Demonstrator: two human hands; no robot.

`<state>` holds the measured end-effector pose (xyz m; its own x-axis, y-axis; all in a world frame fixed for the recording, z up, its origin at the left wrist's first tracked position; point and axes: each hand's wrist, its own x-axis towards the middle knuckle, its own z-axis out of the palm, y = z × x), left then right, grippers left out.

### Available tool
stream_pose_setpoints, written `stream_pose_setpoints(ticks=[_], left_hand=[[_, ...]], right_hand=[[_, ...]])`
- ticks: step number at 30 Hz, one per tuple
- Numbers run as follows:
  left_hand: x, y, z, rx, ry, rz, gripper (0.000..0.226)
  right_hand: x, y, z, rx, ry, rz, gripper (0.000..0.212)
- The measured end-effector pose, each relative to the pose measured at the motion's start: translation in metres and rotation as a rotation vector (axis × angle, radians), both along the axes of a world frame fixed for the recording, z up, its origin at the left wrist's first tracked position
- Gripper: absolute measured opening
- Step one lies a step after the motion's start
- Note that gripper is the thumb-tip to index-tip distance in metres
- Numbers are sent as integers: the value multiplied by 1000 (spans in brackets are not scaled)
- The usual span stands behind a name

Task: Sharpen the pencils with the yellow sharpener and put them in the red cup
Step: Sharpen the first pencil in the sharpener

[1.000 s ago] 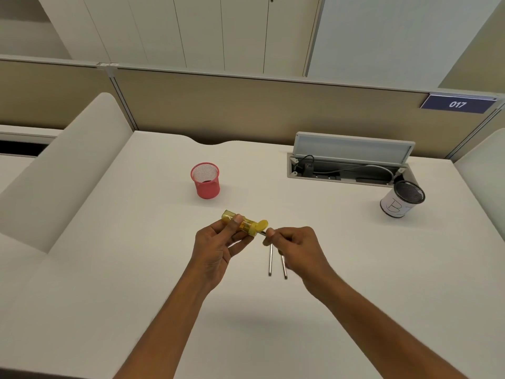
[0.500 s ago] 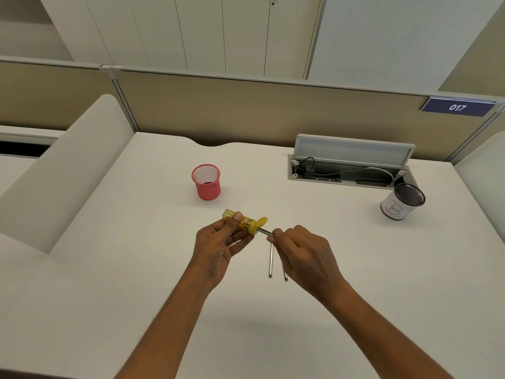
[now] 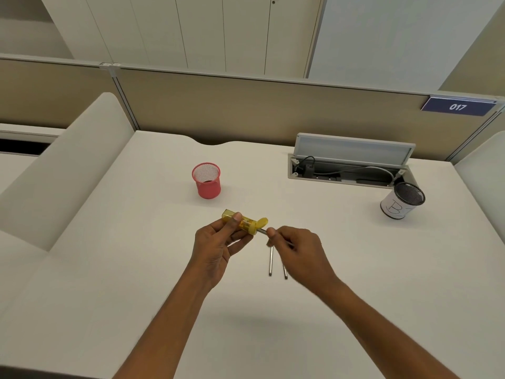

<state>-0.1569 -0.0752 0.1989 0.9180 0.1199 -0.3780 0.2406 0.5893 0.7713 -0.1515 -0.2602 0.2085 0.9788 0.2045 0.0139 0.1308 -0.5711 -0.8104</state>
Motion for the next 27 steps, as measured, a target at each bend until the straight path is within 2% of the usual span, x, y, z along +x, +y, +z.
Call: stream_pose_setpoints(ticks=[2,3,5,7,10,12,15,16,17,18,19,20,23,25,27], left_hand=[[2,-1,3,-10,4,16,21],[3,-1,4,-15,7,17,23],[3,-3,5,-23,10,7,25],[2,-2,3,-21,6,-10,24],[-1,0,0,-10,-7,-27,23],[-2,1,-1,-5,-22,-35,23],[-2,1,-1,21,-38,-49,24],[-2,0,-1,30,-37,-52,25],[-2,0,-1,35,-34,-53,25],[-3,-1,-1,36,-33,-51,25],[-2,-1,0,34,-30,-44,25],[-2,-2,0,31,-25,-36,24],[-1,-3,3,-6,-5,-12,23],[0,-3,4,-38,10,4,24],[0,-3,4,-44,16,0,25]], right_hand=[[-1,-5,-12,-459,-521,112,27],[-1,-6,-16,-586,-666,141,24],[1,-6,-21,-641,-793,126,22],[2,-4,-22,-559,-755,87,26],[-2,4,-19,-191,-433,53,36],[-2,7,-9,110,-73,0,38],[6,3,12,486,659,-127,34],[8,0,17,550,832,-133,31],[8,-2,20,572,897,-122,30],[7,-2,19,548,870,-102,32],[6,-1,18,474,759,-78,35],[4,1,13,362,576,-53,35],[-1,1,-6,10,-165,32,21],[1,-5,-18,-255,-485,144,22],[5,-9,-26,-488,-721,210,20]])
